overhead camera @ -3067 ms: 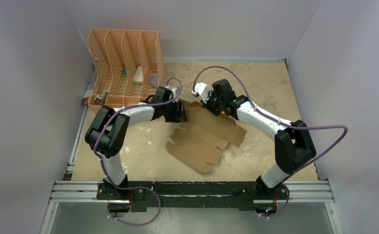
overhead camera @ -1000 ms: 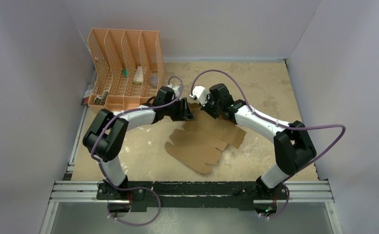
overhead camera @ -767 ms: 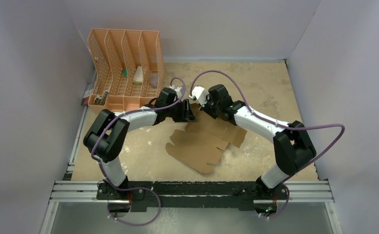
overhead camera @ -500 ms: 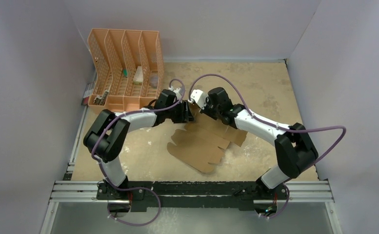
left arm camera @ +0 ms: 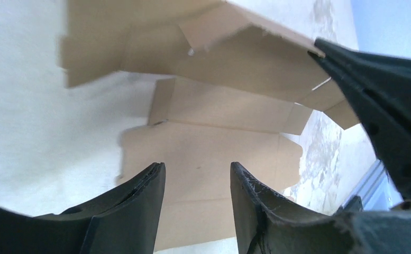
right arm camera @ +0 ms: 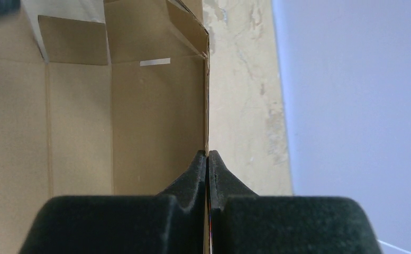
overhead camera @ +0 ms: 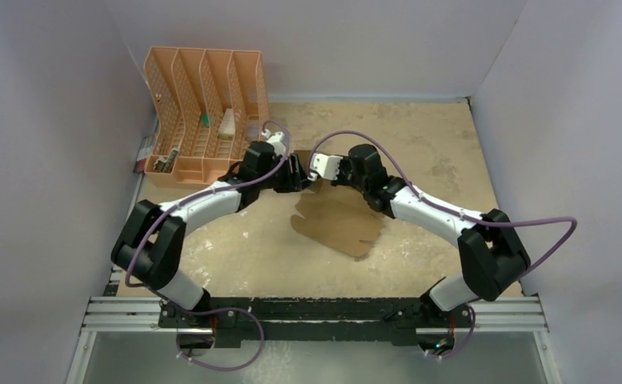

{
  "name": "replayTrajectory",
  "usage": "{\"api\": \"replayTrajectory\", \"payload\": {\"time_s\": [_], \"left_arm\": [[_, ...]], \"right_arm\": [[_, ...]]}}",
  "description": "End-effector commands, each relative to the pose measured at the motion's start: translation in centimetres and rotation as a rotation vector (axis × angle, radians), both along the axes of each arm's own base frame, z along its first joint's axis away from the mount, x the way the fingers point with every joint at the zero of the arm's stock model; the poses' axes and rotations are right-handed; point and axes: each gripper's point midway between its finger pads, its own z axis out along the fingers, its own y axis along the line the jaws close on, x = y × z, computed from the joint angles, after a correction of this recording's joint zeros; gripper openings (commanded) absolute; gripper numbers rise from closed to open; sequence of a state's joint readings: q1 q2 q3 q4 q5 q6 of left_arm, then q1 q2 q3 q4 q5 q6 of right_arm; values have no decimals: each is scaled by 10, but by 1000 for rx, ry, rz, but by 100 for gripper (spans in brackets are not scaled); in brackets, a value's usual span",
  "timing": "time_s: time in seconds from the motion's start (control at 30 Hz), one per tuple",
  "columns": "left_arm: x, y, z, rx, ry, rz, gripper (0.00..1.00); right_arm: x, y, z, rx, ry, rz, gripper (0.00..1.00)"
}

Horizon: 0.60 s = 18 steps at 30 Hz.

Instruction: Fold the paper box

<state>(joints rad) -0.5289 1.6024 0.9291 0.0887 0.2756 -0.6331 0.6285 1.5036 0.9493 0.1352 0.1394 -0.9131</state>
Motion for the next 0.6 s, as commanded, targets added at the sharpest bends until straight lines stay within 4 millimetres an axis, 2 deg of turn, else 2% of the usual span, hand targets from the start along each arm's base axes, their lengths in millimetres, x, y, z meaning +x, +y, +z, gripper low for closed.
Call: {"api": "replayTrajectory", "payload": {"time_s": [0.0,0.1,0.2,0.33,0.57], "left_arm": [[28,45,36,3,-138,112,49],[42,72,44,38,-167,155,49],[52,79,50,94,-200,133,51],[63,68,51,103,-213,67,52],[81,45,55,21,-243,5,52]], "right_arm": [[9,3,41,-65,-188,88,0],[6,4,41,-101,-206,130,0],[3,6,42,-120,-221,170,0],[-5,7,39,-145,-237,216,0],[-13,10,31,-161,-230,245,0]]}}
